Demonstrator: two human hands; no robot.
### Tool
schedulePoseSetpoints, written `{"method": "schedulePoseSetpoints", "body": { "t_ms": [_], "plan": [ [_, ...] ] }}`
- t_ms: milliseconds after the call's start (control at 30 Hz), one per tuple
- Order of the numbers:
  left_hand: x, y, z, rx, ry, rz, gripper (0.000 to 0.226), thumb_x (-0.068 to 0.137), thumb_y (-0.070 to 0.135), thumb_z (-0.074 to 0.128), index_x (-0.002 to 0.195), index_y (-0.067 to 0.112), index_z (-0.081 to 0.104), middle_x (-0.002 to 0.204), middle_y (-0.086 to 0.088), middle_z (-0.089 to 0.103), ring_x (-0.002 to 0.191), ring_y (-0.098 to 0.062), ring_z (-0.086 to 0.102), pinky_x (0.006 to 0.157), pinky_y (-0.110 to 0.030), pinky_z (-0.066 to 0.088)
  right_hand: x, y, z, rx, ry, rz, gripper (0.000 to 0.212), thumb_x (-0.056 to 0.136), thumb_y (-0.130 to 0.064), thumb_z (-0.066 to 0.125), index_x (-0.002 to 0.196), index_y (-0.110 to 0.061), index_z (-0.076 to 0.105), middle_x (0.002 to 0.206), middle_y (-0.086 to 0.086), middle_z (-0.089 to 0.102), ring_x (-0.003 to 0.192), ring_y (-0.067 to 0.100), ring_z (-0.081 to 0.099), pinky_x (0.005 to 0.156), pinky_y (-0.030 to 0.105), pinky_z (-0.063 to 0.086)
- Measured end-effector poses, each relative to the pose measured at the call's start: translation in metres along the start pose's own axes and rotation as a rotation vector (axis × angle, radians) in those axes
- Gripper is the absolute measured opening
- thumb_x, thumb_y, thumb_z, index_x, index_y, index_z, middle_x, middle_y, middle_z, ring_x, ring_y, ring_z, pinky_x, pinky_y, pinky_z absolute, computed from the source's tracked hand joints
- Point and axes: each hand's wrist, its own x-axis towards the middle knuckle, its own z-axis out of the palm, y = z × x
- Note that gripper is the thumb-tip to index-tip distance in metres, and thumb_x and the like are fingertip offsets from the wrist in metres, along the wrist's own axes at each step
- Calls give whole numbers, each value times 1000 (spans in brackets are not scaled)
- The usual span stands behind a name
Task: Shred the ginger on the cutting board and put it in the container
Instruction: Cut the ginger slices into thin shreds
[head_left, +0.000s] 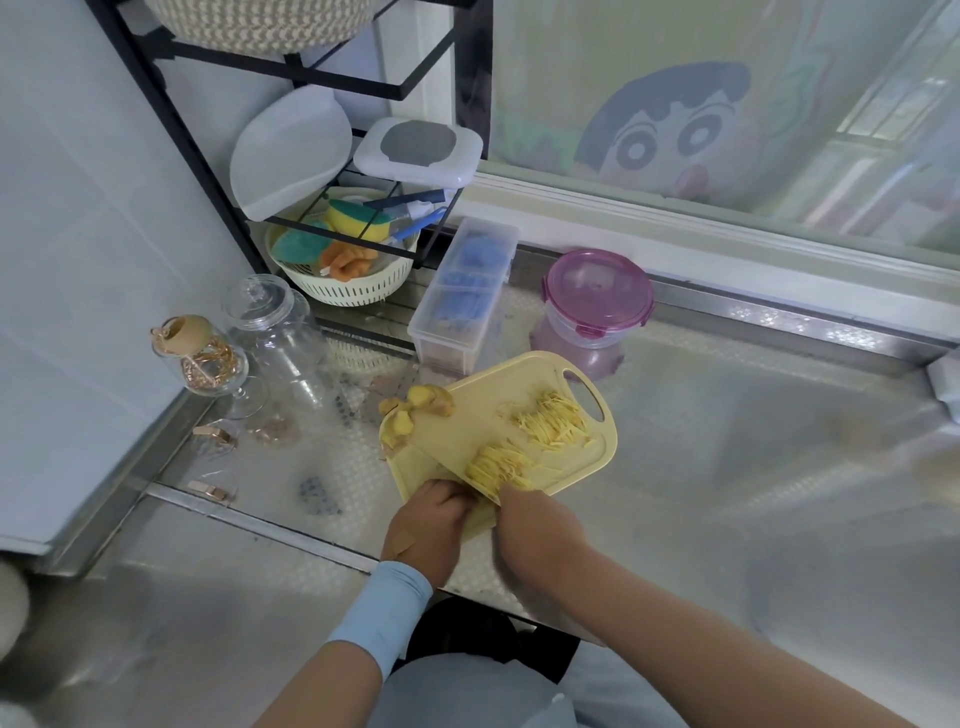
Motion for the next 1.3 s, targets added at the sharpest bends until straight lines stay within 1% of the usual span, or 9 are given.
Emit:
{"method": "schedulePoseSetpoints", "body": {
  "t_ms": [133,233,333,500,667,733,1000,1133,1300],
  "plan": [
    [2,-2,1,6,3,6,27,82,25,49,87,18,76,91,2,68,91,-12,51,57,-28,55,3,2,1,-28,0,-25,6,99,-16,40,97,-21,43,95,4,58,91,30,63,71,38,51],
    [1,0,-1,6,16,2,29,83,28,49,87,19,76,92,3,68,93,-12,51,60,-26,55,-5,4,3,25,41,-42,15,101,-18,37,112,-19,47,105,7,63,97,32,64,80,41,54],
    [2,3,-4,20,48,20,30,82,30,49,85,21,77,92,3,69,92,-11,50,61,-21,52,-17,11,4,-17,42,-76,23,104,-20,36,126,-14,43,108,9,61,99,30,62,76,34,44],
    [3,4,-6,34,61,33,29,81,30,49,84,23,77,90,4,68,89,-10,50,60,-21,48,-22,17,7,-31,53,-65,13,102,-24,39,113,-16,40,84,1,50,76,26,54,65,35,41],
    [3,-2,0,12,42,5,29,83,32,49,85,23,77,92,6,68,92,-9,51,63,-22,51,-8,10,6,-40,36,-26,22,103,-17,37,122,-13,47,109,9,62,99,30,63,80,39,51],
    [3,-3,2,17,46,-4,30,83,32,49,84,22,77,92,7,68,92,-8,51,64,-22,50,2,5,8,-70,24,-43,21,103,-17,41,120,-12,51,113,10,64,102,31,64,79,37,50],
    [3,-6,5,15,-1,39,22,83,23,52,84,17,73,96,7,60,93,-12,50,52,-29,53,11,4,10,-22,33,-48,11,99,-16,43,108,-17,49,103,8,64,93,30,65,67,35,45],
    [3,-6,3,10,20,27,26,84,27,50,83,18,74,91,5,65,91,-10,49,55,-28,54,11,4,10,-26,49,-61,7,99,-17,44,105,-18,49,97,6,62,88,30,64,66,36,47],
    [3,-4,0,6,33,8,29,82,30,48,83,21,75,90,4,67,90,-9,50,59,-23,52,-5,6,11,-36,97,-89,15,99,-18,41,114,-16,45,98,8,61,87,30,62,68,36,47]
  ]
}}
